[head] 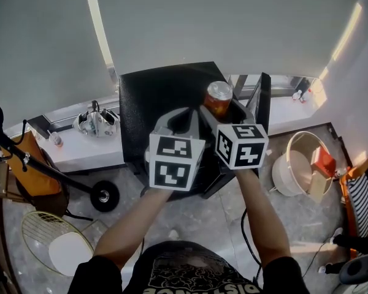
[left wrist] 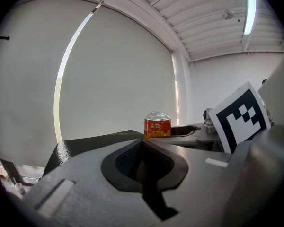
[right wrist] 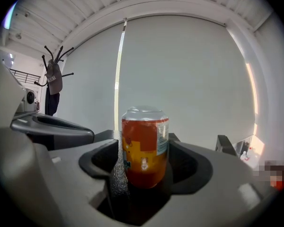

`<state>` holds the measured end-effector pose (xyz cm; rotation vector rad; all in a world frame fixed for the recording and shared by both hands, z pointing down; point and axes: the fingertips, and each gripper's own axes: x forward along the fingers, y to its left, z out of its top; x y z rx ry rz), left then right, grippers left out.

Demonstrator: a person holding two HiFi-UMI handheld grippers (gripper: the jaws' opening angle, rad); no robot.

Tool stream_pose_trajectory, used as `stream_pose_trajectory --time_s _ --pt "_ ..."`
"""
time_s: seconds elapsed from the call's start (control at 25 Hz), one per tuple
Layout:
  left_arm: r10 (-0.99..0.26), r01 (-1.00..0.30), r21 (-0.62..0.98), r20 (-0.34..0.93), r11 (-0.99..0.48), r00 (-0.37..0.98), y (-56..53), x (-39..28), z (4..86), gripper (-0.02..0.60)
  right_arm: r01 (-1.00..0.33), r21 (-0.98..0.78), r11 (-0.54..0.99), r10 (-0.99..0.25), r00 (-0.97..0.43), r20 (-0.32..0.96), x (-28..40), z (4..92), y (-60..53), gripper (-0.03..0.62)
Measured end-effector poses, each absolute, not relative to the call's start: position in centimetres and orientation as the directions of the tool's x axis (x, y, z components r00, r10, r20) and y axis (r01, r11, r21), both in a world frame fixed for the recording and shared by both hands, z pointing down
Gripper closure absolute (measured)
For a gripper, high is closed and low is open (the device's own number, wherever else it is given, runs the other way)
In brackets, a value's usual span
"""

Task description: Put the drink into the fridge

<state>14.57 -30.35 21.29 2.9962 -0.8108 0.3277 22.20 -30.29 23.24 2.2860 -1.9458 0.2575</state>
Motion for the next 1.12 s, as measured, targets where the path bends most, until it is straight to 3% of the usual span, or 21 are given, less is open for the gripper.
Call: stream_pose_trajectory --time_s 0.68,1.12 --pt "-0.436 -0.438 -0.040 0.212 -0.898 0.874 -30.3 14.9 21.4 0.577 -0.983 0.009 -0.183 -0.959 0.180 0.217 22.3 23.5 -31.6 0.269" --pt "-0.518 -0.527 -0.022 0.213 -0.850 0.828 -28.2 14.2 22.3 0.577 -0.997 0.010 -0.076 -0.983 0.077 0.165 20.9 21.8 -28.2 0.269"
